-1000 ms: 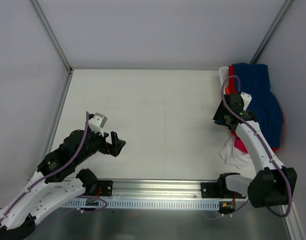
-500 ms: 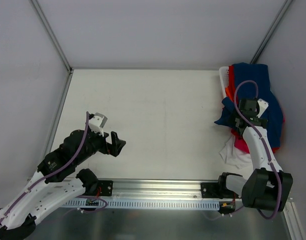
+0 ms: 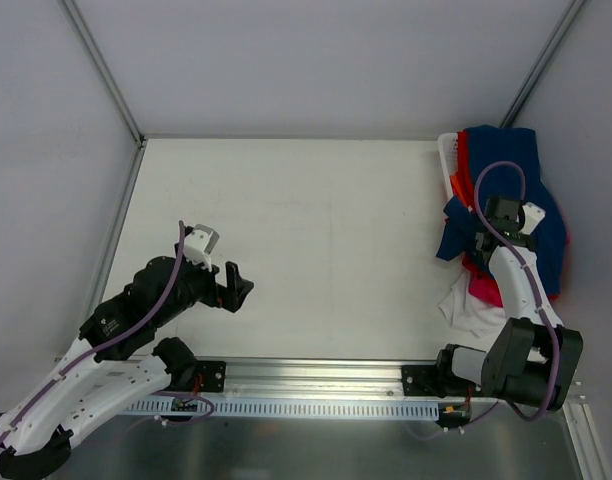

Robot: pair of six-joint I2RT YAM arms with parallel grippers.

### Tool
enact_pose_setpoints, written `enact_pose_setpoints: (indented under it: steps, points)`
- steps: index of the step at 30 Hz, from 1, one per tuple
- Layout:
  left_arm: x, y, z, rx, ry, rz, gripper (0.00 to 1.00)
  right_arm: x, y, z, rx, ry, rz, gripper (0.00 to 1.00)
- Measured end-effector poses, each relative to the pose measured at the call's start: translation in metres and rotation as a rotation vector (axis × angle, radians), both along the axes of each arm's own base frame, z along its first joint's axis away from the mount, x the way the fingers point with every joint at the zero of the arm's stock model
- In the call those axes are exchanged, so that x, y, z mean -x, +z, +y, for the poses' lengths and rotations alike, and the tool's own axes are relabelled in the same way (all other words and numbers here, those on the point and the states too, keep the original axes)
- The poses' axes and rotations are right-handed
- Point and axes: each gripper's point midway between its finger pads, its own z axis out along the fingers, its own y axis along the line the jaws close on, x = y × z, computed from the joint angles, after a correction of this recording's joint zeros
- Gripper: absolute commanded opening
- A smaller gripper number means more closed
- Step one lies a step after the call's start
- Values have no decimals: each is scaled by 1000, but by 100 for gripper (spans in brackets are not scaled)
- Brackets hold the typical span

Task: Fold and stack the t-shirts
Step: Grab crumpled tshirt from bin with the right arm

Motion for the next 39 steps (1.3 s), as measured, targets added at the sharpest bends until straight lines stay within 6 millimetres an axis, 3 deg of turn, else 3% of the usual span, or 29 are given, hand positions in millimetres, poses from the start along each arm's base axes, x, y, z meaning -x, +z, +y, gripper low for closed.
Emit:
enact_pose_setpoints:
  steps: [8,13,16,17,20,25,29,31,35,39]
  points:
    - [-2,-7,-3,-17,-3,31,99,3,14,2,7,6,-45,0]
    - [-1,-6,-4,-15,-9,32,99,6,46,12,10,34,-117,1]
    - [-1,-6,-3,-15,-9,32,99,2,74,18,1,54,-188,14]
    - [-1,-6,-4,-14,-9,32,99,1,82,19,1,59,-207,15]
    - [-1,-6,-3,-12,-9,30,99,-1,109,24,-3,77,-270,0]
    - [-1,-5,-3,-9,-10,27,99,-6,130,39,-35,135,-316,1]
    - [-1,-5,-3,-9,-9,27,99,-12,141,68,-82,240,-325,1]
    - [-1,-5,-3,-9,-9,27,99,-18,152,93,-102,325,-329,1]
    - [-2,-5,-1,-9,2,27,99,-35,180,158,-125,529,-333,0]
    - [-2,-5,-1,-9,2,28,99,-38,191,234,-125,728,-300,1]
